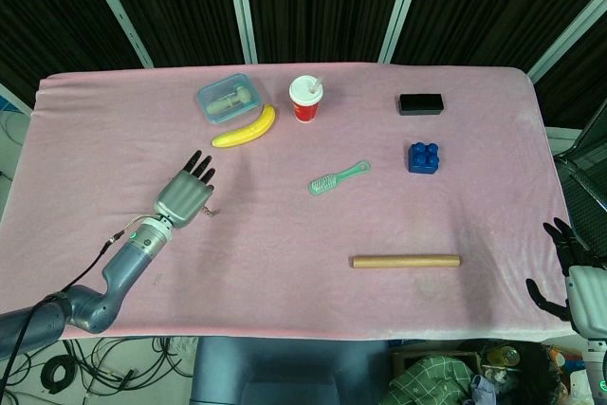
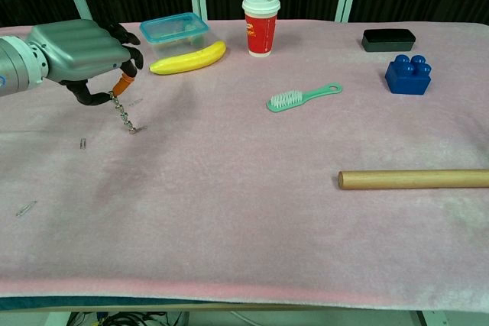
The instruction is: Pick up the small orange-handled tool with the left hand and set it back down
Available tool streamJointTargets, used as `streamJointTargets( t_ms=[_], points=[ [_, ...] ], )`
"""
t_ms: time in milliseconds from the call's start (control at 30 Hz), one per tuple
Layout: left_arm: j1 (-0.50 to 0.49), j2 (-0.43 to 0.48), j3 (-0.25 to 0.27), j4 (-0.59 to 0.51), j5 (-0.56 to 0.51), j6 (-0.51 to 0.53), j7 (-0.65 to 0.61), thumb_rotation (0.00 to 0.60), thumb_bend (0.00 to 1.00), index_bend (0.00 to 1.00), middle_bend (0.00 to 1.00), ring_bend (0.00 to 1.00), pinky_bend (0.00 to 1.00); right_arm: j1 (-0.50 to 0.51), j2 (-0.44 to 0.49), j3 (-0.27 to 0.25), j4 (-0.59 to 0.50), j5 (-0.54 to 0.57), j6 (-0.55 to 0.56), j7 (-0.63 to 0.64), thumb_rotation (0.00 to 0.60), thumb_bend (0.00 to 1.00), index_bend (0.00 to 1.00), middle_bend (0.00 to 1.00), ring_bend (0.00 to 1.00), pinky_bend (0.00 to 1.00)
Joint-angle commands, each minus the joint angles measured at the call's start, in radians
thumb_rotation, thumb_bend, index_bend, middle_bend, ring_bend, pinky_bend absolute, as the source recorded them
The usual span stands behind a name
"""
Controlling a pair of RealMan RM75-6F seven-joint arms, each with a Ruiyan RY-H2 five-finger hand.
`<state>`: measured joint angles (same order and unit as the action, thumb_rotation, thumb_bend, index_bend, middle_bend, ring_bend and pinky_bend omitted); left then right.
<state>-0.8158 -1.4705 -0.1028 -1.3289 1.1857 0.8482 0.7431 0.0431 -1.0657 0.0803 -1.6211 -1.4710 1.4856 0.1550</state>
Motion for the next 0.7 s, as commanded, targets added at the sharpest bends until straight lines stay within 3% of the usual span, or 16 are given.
streamJointTargets(
  t_ms=[33,467,700],
  points=[
    [-0.004,-0.008,0.004,0.014,0.007,-0.002,-0.017,0.600,0.42,0.58,0.19,0.00,0.00,0.000,0.000,0.000,0.000,-0.001,0.000,0.000,0.600,0.27,0.00,0.00,0.15,0.23],
    [-0.010,0.040,-0.025,-0.011,0.028,0.059,-0.056,0.600,0.42,0.58,0.19,0.00,0.00,0.001,0.001,-0.001,-0.001,0.002,-0.004,0.003,0.600,0.27,0.00,0.00,0.15,0.23],
    [-0.032,0.050,-0.049,0.040,0.020,0.058,-0.065,0.600,0.42,0.58,0.19,0.00,0.00,-0.001,0.001,-0.001,-0.003,0.000,0.000,-0.001,0.600,0.27,0.00,0.00,0.15,0.23]
  ],
)
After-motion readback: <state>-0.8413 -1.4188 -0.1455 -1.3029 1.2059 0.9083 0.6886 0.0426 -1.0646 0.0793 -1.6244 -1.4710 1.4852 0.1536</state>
